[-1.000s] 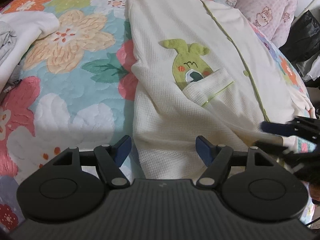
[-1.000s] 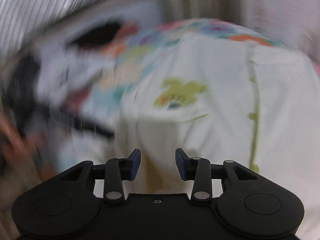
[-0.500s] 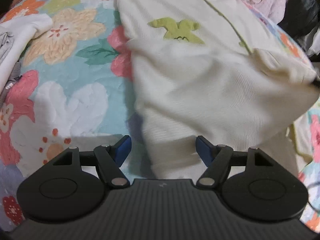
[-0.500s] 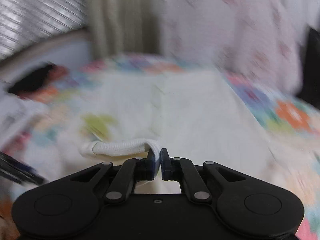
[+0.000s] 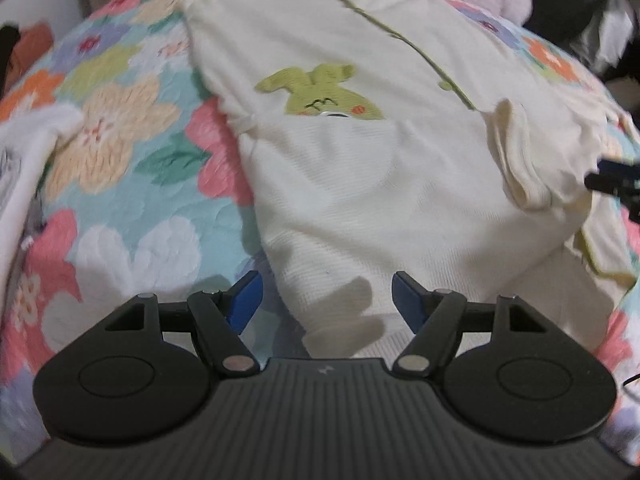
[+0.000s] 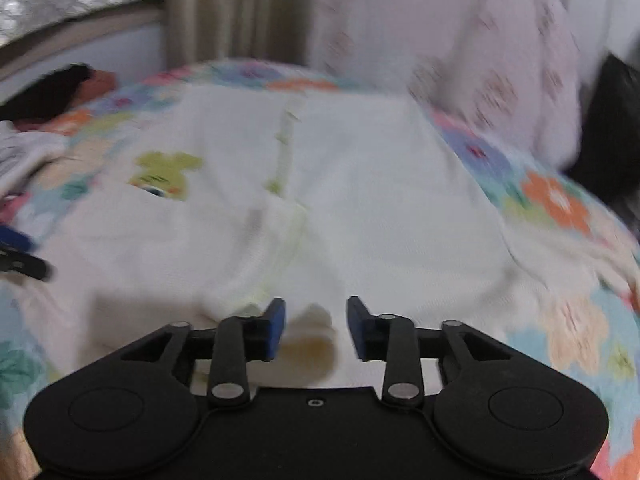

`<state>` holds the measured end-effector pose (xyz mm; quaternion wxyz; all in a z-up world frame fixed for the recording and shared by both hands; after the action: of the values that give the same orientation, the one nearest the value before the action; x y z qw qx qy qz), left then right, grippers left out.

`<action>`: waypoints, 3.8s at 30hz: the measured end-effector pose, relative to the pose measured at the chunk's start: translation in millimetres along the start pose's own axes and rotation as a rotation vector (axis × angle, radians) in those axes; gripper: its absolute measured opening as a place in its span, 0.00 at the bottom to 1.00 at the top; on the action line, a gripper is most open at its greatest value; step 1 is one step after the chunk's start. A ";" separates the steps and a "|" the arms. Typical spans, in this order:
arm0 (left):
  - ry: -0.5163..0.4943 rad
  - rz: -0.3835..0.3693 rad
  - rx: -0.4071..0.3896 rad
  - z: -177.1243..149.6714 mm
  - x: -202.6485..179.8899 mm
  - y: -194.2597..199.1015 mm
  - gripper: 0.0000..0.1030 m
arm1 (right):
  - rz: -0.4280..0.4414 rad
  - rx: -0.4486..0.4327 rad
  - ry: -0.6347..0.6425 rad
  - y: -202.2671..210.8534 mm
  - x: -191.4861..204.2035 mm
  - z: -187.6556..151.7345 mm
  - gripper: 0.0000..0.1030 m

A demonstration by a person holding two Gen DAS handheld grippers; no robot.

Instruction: Fold clothes

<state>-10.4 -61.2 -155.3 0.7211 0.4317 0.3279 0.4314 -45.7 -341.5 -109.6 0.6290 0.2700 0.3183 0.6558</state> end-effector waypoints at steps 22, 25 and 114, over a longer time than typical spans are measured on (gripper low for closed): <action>0.029 0.070 0.021 -35.3 0.2 -10.6 0.12 | -0.119 -0.160 -0.252 6.9 -84.7 14.6 0.06; 0.033 0.074 0.029 -33.8 1.2 -13.7 0.15 | -0.161 -0.107 -0.380 0.6 -115.0 -14.8 0.06; -0.282 -0.135 -0.198 109.8 -125.7 -13.0 0.61 | -0.103 -0.076 -0.602 -7.7 -230.7 -64.0 0.56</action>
<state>34.9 -215.6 -109.1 0.8261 0.3918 0.2078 0.3477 -74.5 -576.4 -146.4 0.7371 0.4122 0.1061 0.5250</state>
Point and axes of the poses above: each gripper's, at about its wrist camera, not at the fingertips, and y roughly against the way its jaws point, x to its left, z to its top, the point moved 10 cm from there along -y, roughly the way its jaws point, and after that the axes turned 6 degrees about x, right-handed, at the moved point
